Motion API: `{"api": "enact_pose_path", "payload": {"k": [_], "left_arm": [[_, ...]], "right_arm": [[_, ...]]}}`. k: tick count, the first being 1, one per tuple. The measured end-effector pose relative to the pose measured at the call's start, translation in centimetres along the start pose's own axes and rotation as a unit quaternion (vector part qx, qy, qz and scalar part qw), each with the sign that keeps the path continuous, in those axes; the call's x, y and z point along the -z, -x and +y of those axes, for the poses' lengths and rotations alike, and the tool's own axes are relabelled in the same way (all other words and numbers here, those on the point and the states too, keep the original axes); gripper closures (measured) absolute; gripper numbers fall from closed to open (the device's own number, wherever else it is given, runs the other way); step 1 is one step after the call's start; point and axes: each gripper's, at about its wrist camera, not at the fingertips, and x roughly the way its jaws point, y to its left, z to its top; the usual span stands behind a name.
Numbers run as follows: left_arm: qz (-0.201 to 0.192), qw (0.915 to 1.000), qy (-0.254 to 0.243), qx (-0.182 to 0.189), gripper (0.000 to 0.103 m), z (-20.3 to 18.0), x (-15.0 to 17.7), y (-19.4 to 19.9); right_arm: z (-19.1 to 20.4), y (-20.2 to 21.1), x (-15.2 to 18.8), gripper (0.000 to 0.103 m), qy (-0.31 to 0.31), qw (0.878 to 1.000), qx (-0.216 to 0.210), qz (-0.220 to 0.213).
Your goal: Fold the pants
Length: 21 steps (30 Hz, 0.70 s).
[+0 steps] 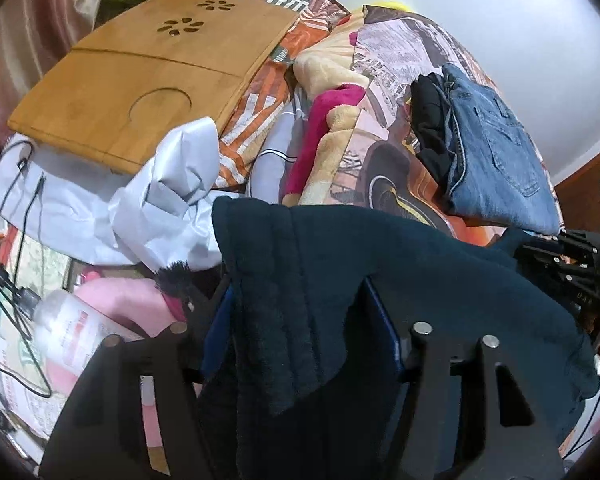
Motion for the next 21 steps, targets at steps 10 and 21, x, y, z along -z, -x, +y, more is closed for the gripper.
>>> {"api": "enact_pose_path", "payload": {"k": [10,21], "left_arm": [[-0.063,0.996,-0.048,-0.042,0.055,-3.4,-0.6,4.8],[-0.046,0.9911,-0.081,-0.094,0.062,-5.2,-6.0,1.0]], "right_arm": [[-0.4,6.0,-1.2,0.098,-0.01,0.992,0.063,-0.112],[-5.4,2.9,-2.5,0.098,-0.079,0.988,0.084,-0.1]]}}
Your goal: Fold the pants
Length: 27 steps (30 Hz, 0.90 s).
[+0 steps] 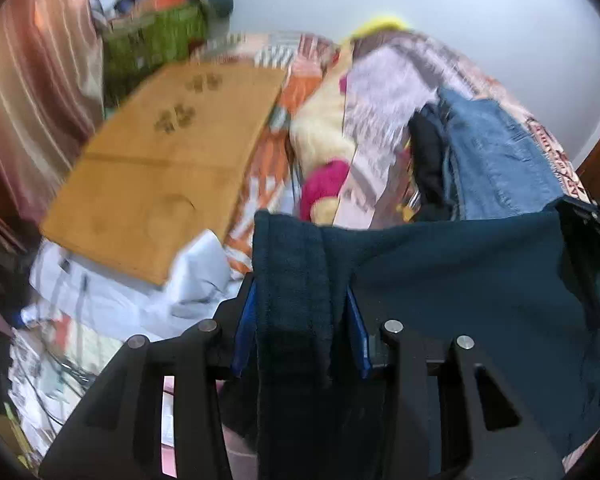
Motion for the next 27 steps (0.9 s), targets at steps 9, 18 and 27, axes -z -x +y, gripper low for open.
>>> {"api": "enact_pose_path", "payload": {"k": [9,18,27], "left_arm": [[0.002,0.9999,-0.014,-0.002,0.062,-0.8,0.6,2.0],[-0.048,0.9985,0.001,0.027,0.058,0.0,2.8,10.0],[0.0,0.9997,0.008,0.023,0.047,0.5,8.4,8.8]], "right_arm": [[-2.0,2.3,1.5,0.086,-0.063,0.997,-0.028,0.023],[-3.2,13.1,5.0,0.072,-0.104,0.993,-0.022,-0.046],[-0.8,16.6,9.2,0.059,-0.094,0.994,-0.007,-0.057]]}}
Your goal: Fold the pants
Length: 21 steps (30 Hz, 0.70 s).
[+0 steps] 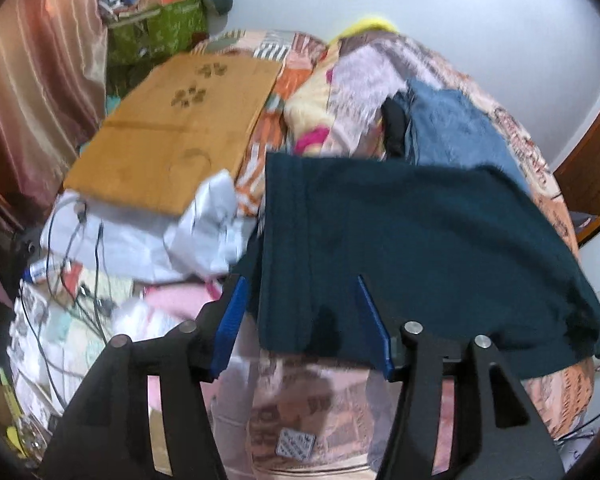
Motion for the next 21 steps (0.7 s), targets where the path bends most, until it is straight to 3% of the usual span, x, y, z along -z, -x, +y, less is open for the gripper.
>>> {"api": "enact_pose_path", "payload": {"k": [4,7,8,10,18,21], "left_arm": [[0.047,0.9986,0.026,0.006,0.047,0.5,1.9,-3.4],[0.05,0.9981,0.035,0.007,0.048,0.5,2.5,-4.9],[0.047,0.9982,0.035,0.009,0.057,0.4,2.6,-4.9],[0.033,0.9991,0.025,-0.007,0.062,-0.1,2.4,-4.5],[-0.05,0.9959,-0.012,-0.075,0.064,0.1,-0.9,-0.2],[-0.055,0.9958,0.0,-0.073,0.064,1.6,-2.0,0.0]], "right_arm": [[0.8,-1.0,2.4,0.058,-0.002,1.0,-0.007,0.027],[1.1,-1.8,4.1,0.058,-0.004,0.999,-0.008,0.051],[1.4,-1.9,4.6,0.058,-0.003,0.998,-0.006,0.056],[1.4,-2.2,5.4,0.058,-0.002,0.998,-0.001,0.066],[1.1,-1.7,6.1,0.058,-0.004,0.998,0.006,0.067],[1.1,-1.7,6.2,0.058,-0.007,0.998,0.0,0.07]]}}
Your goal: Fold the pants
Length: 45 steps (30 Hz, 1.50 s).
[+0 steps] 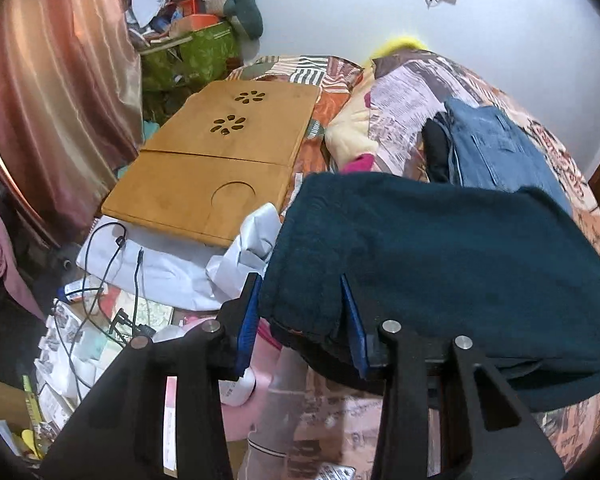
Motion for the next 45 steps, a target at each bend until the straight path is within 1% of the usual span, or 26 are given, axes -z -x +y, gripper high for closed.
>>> {"api": "enact_pose_path", "payload": {"k": [2,3,6,9,11,13,14,16,17,18,20,21,23,27,29,30,31,32,33,35,37,39,40,43,44,45], "left_arm": [[0.013,0.9999,-0.004,-0.006,0.063,0.0,0.2,-1.4],[0.03,0.9993,-0.012,-0.018,0.063,-0.1,0.9,-2.9],[0.074,0.9968,-0.015,-0.027,0.063,-0.3,3.4,-6.5],[0.055,0.998,-0.017,-0.027,0.063,-0.5,4.4,-6.4],[0.055,0.998,-0.022,-0.023,0.062,-0.5,3.8,-5.7],[0.057,0.9977,-0.028,-0.025,0.06,-0.6,3.3,-4.9],[0.055,0.9977,-0.028,-0.029,0.057,-0.5,2.9,-4.4],[0.039,0.9987,-0.019,-0.025,0.052,-0.3,1.9,-3.1],[0.031,0.9992,-0.014,-0.021,0.048,-0.2,1.5,-2.6],[0.022,0.9996,-0.007,-0.014,0.043,-0.2,0.7,-2.0],[0.008,1.0,0.003,-0.002,0.041,-0.4,-0.5,-1.2],[0.001,0.9999,0.006,0.011,0.039,-0.6,-1.4,-1.0],[-0.004,0.9997,0.008,0.024,0.038,-1.1,-2.4,-1.2],[0.01,0.9997,0.0,0.023,0.037,-2.4,-4.6,-3.7],[0.023,0.9989,0.004,0.041,0.037,-3.0,-5.3,-5.0],[0.029,0.998,0.006,0.055,0.037,-3.4,-5.7,-5.7],[0.032,0.9975,0.006,0.063,0.037,-3.7,-6.0,-6.2],[0.033,0.9974,0.002,0.064,0.037,-4.0,-6.5,-6.9],[0.034,0.9975,-0.002,0.062,0.037,-4.2,-6.7,-7.4],[0.041,0.9976,-0.009,0.054,0.037,-4.3,-6.9,-8.7],[0.058,0.9969,-0.003,0.052,0.037,-4.0,-6.7,-10.5],[0.071,0.9962,0.004,0.049,0.037,-3.4,-6.2,-11.8],[0.075,0.9959,0.007,0.051,0.037,-3.2,-5.9,-12.3],[0.08,0.9949,0.017,0.059,0.033,-2.8,-4.8,-13.5],[0.078,0.9952,0.019,0.056,0.03,-2.7,-4.6,-13.7],[0.075,0.9954,0.021,0.056,0.028,-2.7,-4.4,-13.8]], "right_arm": [[0.0,-0.3,0.4,0.058,-0.003,1.0,-0.005,0.007],[0.1,-0.6,0.7,0.058,-0.004,1.0,-0.007,0.013],[-0.2,-1.6,1.4,0.058,-0.01,0.999,-0.015,0.033],[-0.7,-3.1,2.0,0.058,-0.023,0.997,-0.027,0.065],[-0.8,-3.1,1.7,0.058,-0.022,0.997,-0.031,0.064],[-0.9,-2.6,0.6,0.058,-0.02,0.998,-0.038,0.049],[-1.0,-2.5,0.0,0.058,-0.018,0.998,-0.04,0.04],[-0.9,-2.2,-1.7,0.058,-0.011,0.999,-0.043,0.02],[-0.8,-2.2,-2.6,0.058,-0.007,0.999,-0.045,0.012],[-0.7,-2.4,-3.9,0.058,-0.001,0.999,-0.047,0.003],[-0.4,-3.0,-5.7,0.058,0.014,0.999,-0.049,-0.009],[-0.1,-3.6,-6.9,0.058,0.024,0.998,-0.049,-0.015],[0.2,-4.6,-8.7,0.058,0.031,0.998,-0.054,-0.022],[0.9,-7.7,-12.2,0.059,0.028,0.997,-0.071,-0.023],[0.8,-9.6,-13.6,0.059,0.017,0.997,-0.079,-0.018],[0.7,-10.5,-14.2,0.06,0.01,0.997,-0.081,-0.014],[0.6,-11.4,-14.6,0.065,0.007,0.997,-0.082,-0.007],[0.4,-12.4,-15.0,0.068,0.005,0.997,-0.082,0.0],[0.2,-13.7,-15.4,0.068,0.003,0.997,-0.082,0.012],[-0.2,-15.1,-15.7,0.068,-0.001,0.996,-0.088,0.028],[-0.6,-16.5,-15.4,0.068,-0.012,0.993,-0.11,0.05],[-0.7,-16.9,-14.9,0.068,-0.021,0.989,-0.136,0.056],[-0.6,-17.1,-14.7,0.068,-0.018,0.988,-0.141,0.058],[0.0,-17.4,-14.4,0.069,0.002,0.99,-0.13,0.059],[0.0,-17.6,-14.5,0.075,0.003,0.99,-0.125,0.058],[0.0,-17.7,-14.5,0.079,0.002,0.991,-0.122,0.055]]}}
